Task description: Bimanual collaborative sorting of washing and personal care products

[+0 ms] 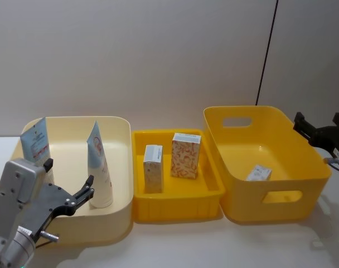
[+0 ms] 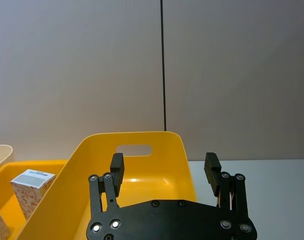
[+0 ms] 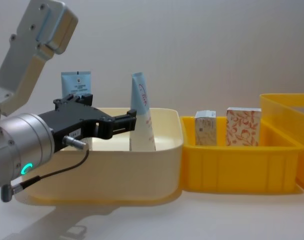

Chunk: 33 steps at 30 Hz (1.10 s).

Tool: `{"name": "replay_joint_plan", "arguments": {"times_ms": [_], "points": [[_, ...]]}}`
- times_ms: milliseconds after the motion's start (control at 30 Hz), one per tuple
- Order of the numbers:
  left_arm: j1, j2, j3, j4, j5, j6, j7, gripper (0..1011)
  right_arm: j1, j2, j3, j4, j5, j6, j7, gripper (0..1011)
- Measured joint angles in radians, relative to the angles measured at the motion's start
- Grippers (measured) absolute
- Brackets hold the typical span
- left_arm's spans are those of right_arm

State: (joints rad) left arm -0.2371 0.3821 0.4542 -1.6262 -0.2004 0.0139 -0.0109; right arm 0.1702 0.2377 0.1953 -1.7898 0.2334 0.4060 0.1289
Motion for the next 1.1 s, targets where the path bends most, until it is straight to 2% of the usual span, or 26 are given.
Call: {"name": "replay_joint_plan", "arguments": {"times_ms": [533,1100], "points": [[0.000,-0.007,-0.004,0.008,-0.007,-0.010,-0.010,1003,-0.001,0.000,0.002,-0.001,0.000,-0.001,0.000,1001],[-0.049,-0.055,-0.013,0.065,-0.026,-0.017,-0.036,1003,-0.002,0.000,0.002,-0.001,0.000,-0.001,0.000,1001]]}}
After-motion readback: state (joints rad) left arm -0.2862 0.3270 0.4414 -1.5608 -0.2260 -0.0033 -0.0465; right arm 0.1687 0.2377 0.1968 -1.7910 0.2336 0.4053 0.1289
